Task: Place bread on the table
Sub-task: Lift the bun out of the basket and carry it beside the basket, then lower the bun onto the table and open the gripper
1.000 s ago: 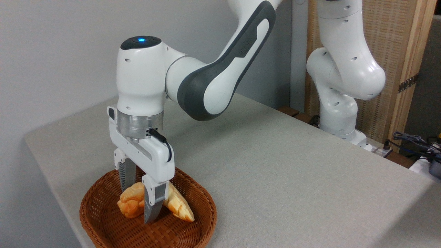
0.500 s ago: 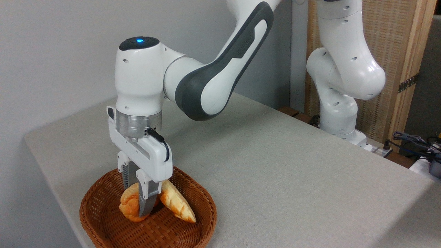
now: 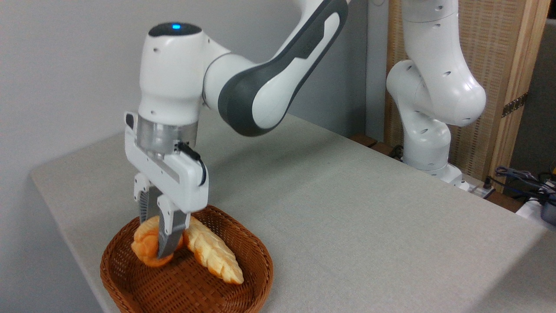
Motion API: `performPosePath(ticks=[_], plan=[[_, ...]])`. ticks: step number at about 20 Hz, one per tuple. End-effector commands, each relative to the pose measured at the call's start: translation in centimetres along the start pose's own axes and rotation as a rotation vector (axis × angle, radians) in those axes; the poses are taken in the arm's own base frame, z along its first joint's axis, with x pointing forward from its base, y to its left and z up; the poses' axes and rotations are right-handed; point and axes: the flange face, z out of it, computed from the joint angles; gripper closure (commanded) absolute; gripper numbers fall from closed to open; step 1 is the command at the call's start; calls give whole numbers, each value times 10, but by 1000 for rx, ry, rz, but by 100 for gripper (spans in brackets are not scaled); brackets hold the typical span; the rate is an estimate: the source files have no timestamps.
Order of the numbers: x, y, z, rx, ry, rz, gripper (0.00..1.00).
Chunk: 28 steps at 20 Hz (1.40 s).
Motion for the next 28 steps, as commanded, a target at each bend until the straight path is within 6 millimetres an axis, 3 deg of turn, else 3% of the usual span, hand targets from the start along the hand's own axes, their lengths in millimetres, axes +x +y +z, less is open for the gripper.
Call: performPosePath(ticks=[1, 6, 12, 19, 21, 28], plan=[[1, 4, -36, -6, 40, -35, 50], [-13, 18, -73, -104, -53, -29, 44], [-39, 43, -97, -251, -217, -18, 37], [-53, 78, -66, -345, -337, 25, 27], [-50, 89, -56, -353, -359, 45, 2], [-42, 104, -33, -369, -388, 74, 0]])
